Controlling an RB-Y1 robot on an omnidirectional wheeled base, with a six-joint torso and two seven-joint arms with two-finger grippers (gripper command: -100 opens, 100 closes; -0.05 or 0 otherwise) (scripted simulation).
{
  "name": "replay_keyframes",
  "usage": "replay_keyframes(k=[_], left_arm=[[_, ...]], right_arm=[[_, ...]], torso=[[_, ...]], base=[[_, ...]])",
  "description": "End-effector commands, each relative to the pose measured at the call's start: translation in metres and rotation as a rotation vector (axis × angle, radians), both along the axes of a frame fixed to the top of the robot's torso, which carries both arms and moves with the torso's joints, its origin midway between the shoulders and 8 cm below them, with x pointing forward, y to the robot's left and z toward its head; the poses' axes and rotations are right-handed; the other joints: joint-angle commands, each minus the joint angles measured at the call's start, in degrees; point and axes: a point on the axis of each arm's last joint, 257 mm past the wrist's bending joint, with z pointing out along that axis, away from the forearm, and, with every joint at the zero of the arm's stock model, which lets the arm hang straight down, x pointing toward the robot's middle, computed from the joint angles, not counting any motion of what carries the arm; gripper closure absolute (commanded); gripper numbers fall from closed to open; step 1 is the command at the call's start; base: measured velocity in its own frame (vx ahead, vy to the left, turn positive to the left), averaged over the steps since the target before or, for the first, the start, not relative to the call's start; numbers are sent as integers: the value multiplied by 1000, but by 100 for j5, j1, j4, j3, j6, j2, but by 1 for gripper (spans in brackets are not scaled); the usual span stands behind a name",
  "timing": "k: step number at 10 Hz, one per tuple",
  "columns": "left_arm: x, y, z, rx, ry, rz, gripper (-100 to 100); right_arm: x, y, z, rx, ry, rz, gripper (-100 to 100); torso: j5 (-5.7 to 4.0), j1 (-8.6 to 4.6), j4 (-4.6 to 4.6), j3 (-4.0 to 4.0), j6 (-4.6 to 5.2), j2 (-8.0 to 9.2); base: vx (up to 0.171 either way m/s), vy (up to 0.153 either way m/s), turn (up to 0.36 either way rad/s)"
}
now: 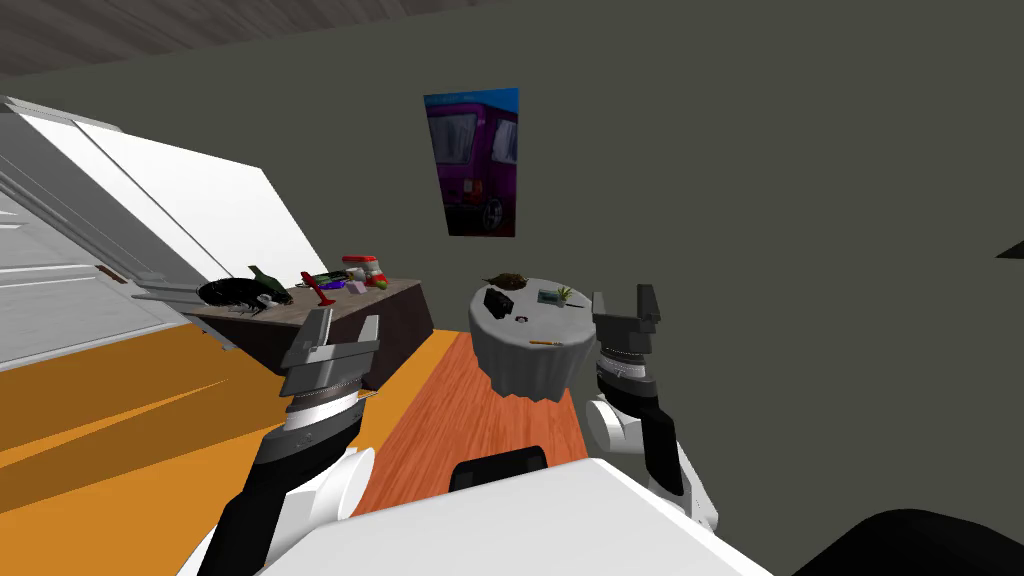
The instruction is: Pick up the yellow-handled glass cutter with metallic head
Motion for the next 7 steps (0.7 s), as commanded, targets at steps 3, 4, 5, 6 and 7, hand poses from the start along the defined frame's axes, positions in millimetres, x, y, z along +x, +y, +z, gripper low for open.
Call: replay_keyframes(k=[3, 4, 5, 6, 7], left_arm=[[0, 0, 0, 0, 0, 0, 0], [0, 0, 0, 0, 0, 0, 0], [0, 0, 0, 0, 0, 0, 0], [0, 0, 0, 0, 0, 0, 0], [0, 0, 0, 0, 0, 0, 0]], right_arm=[[15, 17, -15, -145, 69, 1, -100], [21, 21, -23, -195, 97, -2, -100], [28, 25, -33, -249, 130, -8, -100], [28, 27, -34, -266, 132, -15, -100], [35, 30, -45, -323, 166, -22, -100]], torso=[[0, 1, 3, 8, -1, 15], [1, 6, 5, 13, -1, 24], [1, 5, 7, 18, -1, 32], [0, 0, 9, 23, -1, 41], [0, -1, 9, 22, 1, 36]], base=[[-47, 12, 63], [-91, 17, 79], [-118, 5, 109], [-87, 2, 44], [-65, 16, 86]])
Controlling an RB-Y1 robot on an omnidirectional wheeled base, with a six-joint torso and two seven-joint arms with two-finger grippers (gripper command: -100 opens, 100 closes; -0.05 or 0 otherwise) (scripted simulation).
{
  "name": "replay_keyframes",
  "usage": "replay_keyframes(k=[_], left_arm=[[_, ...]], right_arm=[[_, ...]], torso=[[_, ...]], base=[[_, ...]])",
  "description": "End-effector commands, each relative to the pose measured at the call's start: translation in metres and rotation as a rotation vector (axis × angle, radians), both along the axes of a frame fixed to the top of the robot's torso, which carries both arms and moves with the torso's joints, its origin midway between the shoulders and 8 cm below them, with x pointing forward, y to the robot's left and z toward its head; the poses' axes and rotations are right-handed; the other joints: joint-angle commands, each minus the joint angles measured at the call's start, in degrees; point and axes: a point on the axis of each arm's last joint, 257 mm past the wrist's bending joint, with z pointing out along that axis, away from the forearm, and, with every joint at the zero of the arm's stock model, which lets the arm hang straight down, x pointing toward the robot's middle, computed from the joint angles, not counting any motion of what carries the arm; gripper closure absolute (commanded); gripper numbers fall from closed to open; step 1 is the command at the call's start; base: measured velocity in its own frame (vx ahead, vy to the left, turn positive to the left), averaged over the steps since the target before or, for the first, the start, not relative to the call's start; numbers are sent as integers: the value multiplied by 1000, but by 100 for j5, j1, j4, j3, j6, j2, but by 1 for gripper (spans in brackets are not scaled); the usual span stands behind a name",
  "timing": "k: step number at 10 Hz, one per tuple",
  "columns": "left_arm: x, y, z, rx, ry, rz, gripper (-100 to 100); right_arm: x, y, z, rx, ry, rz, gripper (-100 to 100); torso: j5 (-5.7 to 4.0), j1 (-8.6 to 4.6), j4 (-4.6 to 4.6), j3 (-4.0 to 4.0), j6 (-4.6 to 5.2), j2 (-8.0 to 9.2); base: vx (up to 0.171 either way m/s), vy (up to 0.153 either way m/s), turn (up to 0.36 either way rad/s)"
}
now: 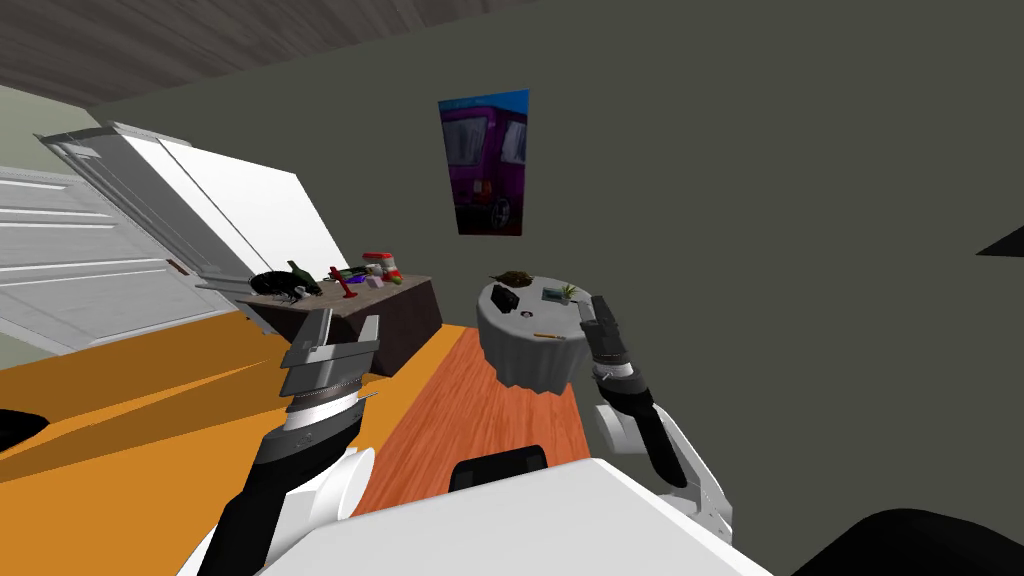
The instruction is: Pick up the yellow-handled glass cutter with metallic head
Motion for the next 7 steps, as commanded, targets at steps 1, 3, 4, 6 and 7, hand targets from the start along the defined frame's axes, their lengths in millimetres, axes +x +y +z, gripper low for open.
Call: replay_keyframes(k=[1, 3, 4, 6, 7], left_arm=[[0, 0, 0, 0, 0, 0, 0], [0, 0, 0, 0, 0, 0, 0], [0, 0, 0, 0, 0, 0, 0], [0, 0, 0, 0, 0, 0, 0], [0, 0, 0, 0, 0, 0, 0]], right_arm=[[5, 3, -5, -45, 18, -9, -100], [12, 7, -18, -121, 55, -24, -100], [20, 7, -32, -181, 92, -35, -100], [27, 7, -48, -259, 132, -52, -100], [28, 10, -51, -288, 134, -60, -100]], torso=[[0, 0, 0, 0, 0, 0], [0, -3, -1, -1, 0, -1], [0, -2, 0, -1, 2, -2], [1, 1, 1, 3, 2, 4], [1, 3, 1, 4, 0, 7]], base=[[-55, 14, 40], [-75, 9, 71], [-97, 19, 103], [-90, 23, 68], [-78, 24, 63]])
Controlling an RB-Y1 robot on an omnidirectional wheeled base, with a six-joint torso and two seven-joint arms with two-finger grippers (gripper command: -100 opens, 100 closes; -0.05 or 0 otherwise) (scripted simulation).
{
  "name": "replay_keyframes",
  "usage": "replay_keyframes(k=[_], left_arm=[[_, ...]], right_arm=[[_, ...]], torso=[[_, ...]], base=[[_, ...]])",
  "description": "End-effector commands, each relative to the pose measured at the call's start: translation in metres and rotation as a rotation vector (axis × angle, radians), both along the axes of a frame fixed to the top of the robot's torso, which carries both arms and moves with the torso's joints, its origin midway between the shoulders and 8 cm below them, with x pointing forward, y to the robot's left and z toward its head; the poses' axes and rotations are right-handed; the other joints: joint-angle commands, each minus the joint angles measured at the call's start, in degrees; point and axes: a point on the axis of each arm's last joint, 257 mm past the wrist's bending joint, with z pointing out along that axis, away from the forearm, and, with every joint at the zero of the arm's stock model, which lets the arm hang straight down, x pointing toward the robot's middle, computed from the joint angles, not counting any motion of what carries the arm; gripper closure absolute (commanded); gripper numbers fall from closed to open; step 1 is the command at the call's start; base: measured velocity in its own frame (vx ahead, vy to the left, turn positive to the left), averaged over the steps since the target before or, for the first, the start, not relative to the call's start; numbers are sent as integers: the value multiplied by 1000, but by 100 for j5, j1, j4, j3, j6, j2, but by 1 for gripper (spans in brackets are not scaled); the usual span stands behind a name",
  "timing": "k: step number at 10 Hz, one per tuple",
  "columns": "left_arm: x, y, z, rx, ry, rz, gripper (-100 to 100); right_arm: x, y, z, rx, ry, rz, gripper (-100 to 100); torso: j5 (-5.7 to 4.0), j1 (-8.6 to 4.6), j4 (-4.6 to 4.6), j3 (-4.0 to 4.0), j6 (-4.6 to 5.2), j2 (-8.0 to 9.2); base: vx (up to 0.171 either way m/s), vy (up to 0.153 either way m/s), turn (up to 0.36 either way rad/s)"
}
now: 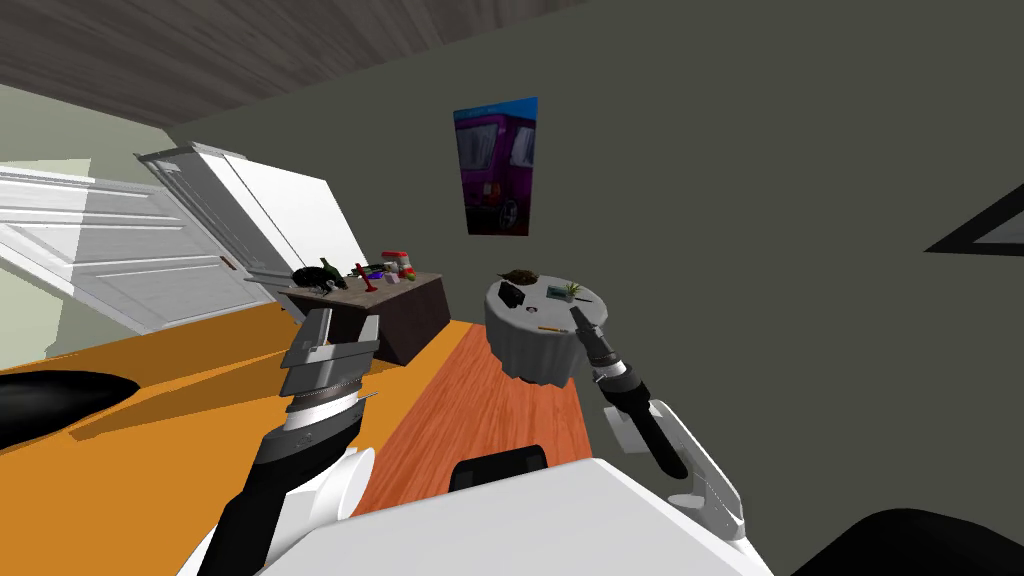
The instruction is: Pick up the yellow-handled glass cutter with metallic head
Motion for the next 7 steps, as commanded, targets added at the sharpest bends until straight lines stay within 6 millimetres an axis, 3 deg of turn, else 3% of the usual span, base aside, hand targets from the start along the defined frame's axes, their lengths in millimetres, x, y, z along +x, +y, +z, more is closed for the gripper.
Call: replay_keyframes(k=[1, 3, 4, 7], left_arm=[[0, 0, 0, 0, 0, 0, 0], [0, 0, 0, 0, 0, 0, 0], [0, 0, 0, 0, 0, 0, 0], [0, 0, 0, 0, 0, 0, 0]], right_arm=[[9, -2, -18, -75, 45, -18, -100], [9, 2, -22, -113, 47, -26, -100], [16, -3, -38, -176, 86, -41, -100], [22, -6, -60, -285, 128, -66, -100]], torso=[[0, 0, 0, 0, 0, 0], [-2, -8, 1, 2, 1, 4], [-1, -5, -2, -5, 1, -9], [-1, -5, 1, 4, -1, 9]], base=[[-99, 7, 133], [-69, 9, 22], [-60, 40, 112], [-101, 20, 85]])
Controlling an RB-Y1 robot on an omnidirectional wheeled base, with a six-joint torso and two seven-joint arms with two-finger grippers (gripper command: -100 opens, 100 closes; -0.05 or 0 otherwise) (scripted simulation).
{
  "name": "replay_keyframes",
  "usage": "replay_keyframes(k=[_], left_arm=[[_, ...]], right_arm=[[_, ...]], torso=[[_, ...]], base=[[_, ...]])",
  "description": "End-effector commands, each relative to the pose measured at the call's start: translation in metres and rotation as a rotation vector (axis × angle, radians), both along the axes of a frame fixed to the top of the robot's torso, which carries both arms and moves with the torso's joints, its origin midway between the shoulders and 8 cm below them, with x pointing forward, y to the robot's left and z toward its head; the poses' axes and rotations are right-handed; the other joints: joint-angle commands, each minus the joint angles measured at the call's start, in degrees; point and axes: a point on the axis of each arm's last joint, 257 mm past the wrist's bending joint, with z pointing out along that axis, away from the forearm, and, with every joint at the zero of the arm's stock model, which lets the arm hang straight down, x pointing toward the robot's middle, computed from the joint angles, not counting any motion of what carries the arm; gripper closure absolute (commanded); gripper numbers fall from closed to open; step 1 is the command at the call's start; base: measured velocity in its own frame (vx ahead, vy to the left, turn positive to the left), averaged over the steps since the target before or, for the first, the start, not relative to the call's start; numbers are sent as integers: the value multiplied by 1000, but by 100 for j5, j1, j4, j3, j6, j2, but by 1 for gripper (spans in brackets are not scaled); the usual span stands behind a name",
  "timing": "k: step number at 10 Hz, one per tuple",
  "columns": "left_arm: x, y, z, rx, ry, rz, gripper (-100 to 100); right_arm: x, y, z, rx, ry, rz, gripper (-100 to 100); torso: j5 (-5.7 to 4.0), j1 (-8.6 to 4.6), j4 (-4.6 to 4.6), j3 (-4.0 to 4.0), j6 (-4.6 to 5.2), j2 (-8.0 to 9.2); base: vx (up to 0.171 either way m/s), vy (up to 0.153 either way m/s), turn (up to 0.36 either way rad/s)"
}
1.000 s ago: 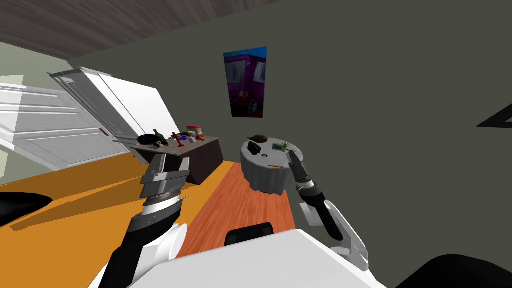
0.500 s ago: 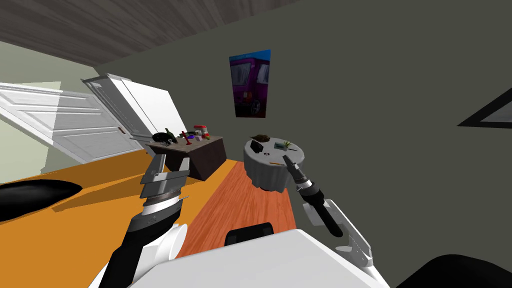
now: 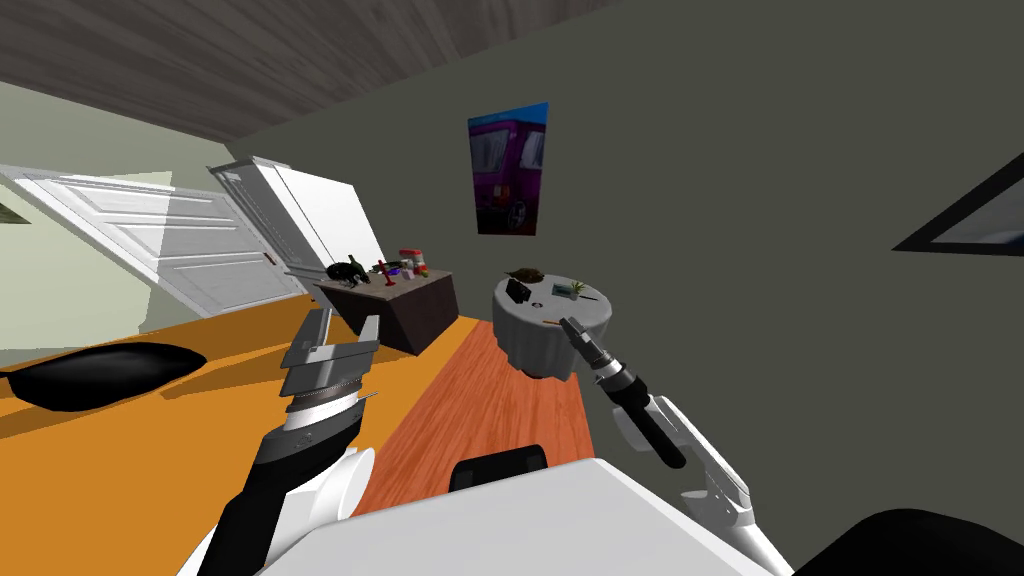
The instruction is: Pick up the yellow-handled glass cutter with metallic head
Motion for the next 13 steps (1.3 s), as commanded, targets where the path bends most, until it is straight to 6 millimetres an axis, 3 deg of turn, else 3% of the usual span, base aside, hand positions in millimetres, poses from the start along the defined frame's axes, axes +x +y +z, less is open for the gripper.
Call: replay_keyframes(k=[1, 2, 4, 5, 6, 7, 9, 10, 12, 13], left_arm=[[0, 0, 0, 0, 0, 0, 0], [0, 0, 0, 0, 0, 0, 0], [0, 0, 0, 0, 0, 0, 0], [0, 0, 0, 0, 0, 0, 0], [0, 0, 0, 0, 0, 0, 0], [0, 0, 0, 0, 0, 0, 0], [0, 0, 0, 0, 0, 0, 0], [0, 0, 0, 0, 0, 0, 0], [0, 0, 0, 0, 0, 0, 0], [0, 0, 0, 0, 0, 0, 0]], right_arm=[[-1, 3, -6, -40, 8, -7, -100], [4, -6, -22, -101, 47, -23, -100], [5, -4, -27, -139, 49, -28, -100], [9, -14, -44, -204, 88, -45, -100], [9, -13, -47, -232, 90, -49, -100], [13, -26, -63, -288, 129, -64, -100], [13, -24, -69, -341, 132, -70, -100], [16, -38, -85, -401, 171, -85, -100], [16, -37, -90, -442, 173, -89, -100], [18, -53, -107, -508, 214, -103, -100]], torso=[[0, 0, 0, 0, 0, 0], [0, 1, -3, -9, 1, -16], [1, 4, -2, -6, 0, -10], [1, 3, -4, -12, 1, -21], [1, 5, -4, -10, -2, -16], [1, 4, -3, -7, 0, -12], [2, 6, -1, -4, 1, -8], [1, 0, -4, -11, 1, -20], [2, 6, -3, -9, 1, -16], [1, 1, -5, -13, 2, -24]], base=[[-45, 15, -7], [-71, 27, 136], [-63, 22, 29], [-70, 33, 125], [-82, 28, 81], [-100, 44, 149], [-62, 23, 19], [-64, 38, 137], [-53, 27, 38], [-61, 41, 163]])
